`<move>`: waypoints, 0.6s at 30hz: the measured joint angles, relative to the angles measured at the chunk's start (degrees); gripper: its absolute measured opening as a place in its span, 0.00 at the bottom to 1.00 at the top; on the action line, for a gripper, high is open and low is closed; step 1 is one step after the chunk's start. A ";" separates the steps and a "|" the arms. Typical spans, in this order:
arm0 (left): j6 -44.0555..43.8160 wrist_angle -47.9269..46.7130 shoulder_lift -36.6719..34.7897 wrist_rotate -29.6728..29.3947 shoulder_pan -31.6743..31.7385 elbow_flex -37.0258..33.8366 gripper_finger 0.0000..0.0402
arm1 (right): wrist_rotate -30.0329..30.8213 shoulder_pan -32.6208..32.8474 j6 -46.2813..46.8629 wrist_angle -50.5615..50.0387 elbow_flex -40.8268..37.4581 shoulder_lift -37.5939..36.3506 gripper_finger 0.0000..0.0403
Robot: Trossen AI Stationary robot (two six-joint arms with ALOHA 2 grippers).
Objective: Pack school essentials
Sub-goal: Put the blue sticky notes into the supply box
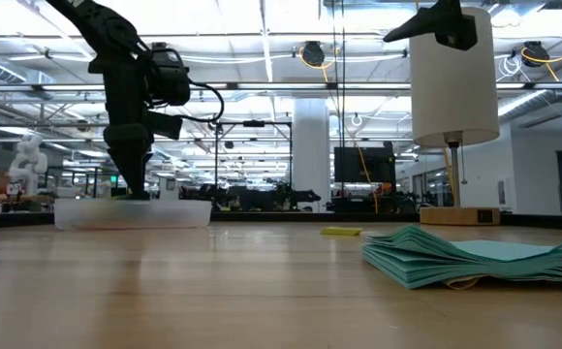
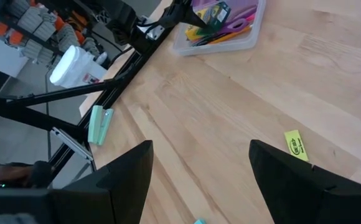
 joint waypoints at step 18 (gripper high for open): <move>-15.00 -3.98 -0.01 -1.56 -4.67 14.12 0.77 | -3.34 0.00 0.41 -0.22 0.00 0.02 0.64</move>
